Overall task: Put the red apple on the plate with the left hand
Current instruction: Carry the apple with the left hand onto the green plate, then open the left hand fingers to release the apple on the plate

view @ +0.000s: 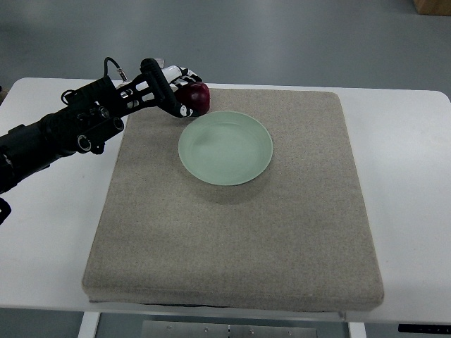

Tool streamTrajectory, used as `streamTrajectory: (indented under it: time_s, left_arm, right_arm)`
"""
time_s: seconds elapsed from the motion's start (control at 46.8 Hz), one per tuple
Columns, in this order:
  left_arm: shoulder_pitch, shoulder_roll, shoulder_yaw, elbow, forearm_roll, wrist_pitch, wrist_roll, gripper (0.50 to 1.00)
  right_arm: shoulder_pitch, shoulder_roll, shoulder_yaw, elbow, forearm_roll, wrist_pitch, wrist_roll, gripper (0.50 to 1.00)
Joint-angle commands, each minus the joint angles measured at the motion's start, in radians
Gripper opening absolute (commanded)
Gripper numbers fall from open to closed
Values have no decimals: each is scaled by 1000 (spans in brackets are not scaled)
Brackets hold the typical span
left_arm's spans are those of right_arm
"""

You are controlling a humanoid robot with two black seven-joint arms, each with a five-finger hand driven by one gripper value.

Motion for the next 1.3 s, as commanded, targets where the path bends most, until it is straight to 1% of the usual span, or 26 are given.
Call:
streamTrajectory:
  time_s: [0.0, 0.342, 0.577, 0.79, 1.153, 1.196, 1.217, 1.26, 1.281]
  left_arm:
    - [-6, 11, -7, -49, 4, 0, -2, 500]
    - [-27, 24, -15, -197, 7, 1, -2, 500]
    - [-24, 51, -22, -292, 38, -2, -4, 500]
    - [-18, 58, -13, -321, 42, -16, -2, 500]
    - [-12, 64, -2, -319, 50, -40, -2, 506]
    - [-12, 65, -1, -319, 50, -40, -2, 518]
    - [-10, 65, -1, -319, 50, -40, -2, 533]
    - [-10, 65, -1, -319, 50, -40, -2, 570]
    - [-10, 65, -1, -319, 50, -40, -2, 602]
  right_arm:
    - [1, 0, 0, 0, 0, 0, 0, 930]
    - [0, 0, 0, 0, 0, 0, 0, 930]
    - [1, 0, 0, 0, 0, 0, 0, 930]
    - [0, 0, 0, 0, 0, 0, 0, 932]
    - [0, 0, 0, 0, 0, 0, 0, 930]
    - [0, 0, 0, 0, 0, 0, 0, 930]
    - [0, 0, 0, 0, 0, 0, 0, 930]
    - [0, 0, 0, 0, 0, 0, 0, 930]
    - [0, 0, 0, 0, 0, 0, 0, 930]
